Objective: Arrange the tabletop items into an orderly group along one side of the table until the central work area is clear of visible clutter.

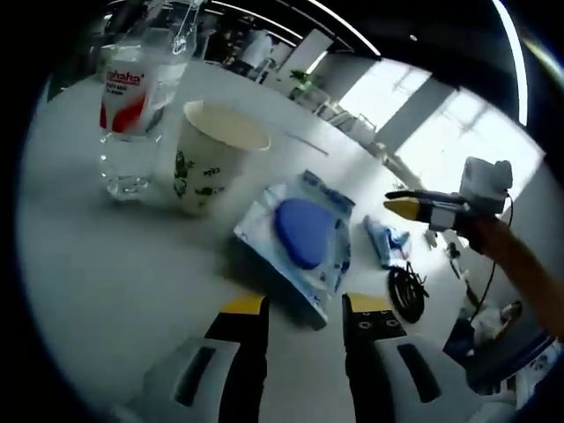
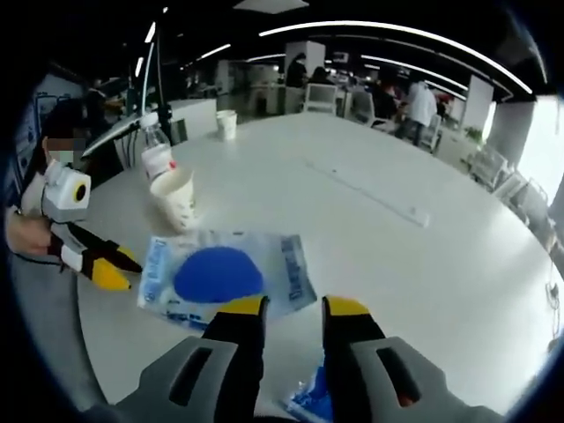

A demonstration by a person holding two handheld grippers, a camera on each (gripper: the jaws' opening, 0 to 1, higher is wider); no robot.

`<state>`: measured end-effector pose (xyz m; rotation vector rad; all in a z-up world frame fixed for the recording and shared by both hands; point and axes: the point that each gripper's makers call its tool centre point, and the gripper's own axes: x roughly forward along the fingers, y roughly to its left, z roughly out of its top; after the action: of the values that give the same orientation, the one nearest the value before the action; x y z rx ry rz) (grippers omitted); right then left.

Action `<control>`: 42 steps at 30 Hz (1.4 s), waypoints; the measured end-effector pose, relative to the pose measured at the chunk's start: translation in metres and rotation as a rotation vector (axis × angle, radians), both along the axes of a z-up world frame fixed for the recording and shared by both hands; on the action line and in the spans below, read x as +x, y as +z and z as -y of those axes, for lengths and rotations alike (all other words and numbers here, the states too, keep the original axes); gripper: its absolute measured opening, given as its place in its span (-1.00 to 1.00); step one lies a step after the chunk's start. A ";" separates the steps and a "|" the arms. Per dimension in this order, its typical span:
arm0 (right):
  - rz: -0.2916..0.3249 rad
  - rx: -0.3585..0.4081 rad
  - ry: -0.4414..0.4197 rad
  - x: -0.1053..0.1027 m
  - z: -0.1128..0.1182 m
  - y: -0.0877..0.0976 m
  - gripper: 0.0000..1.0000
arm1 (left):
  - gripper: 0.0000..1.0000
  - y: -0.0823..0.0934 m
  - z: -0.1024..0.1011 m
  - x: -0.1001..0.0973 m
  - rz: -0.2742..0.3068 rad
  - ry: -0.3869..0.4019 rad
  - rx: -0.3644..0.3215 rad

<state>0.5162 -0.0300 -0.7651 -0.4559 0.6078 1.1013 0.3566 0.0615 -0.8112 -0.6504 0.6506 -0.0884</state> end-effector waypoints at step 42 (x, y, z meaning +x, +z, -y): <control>-0.060 -0.094 -0.003 0.015 -0.018 -0.043 -0.96 | -0.91 -0.021 0.004 0.006 -0.010 0.010 -0.065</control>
<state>0.5317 -0.0125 -0.8083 -0.5040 0.7147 1.0897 0.3623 0.0576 -0.8323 -0.7169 0.6562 -0.0970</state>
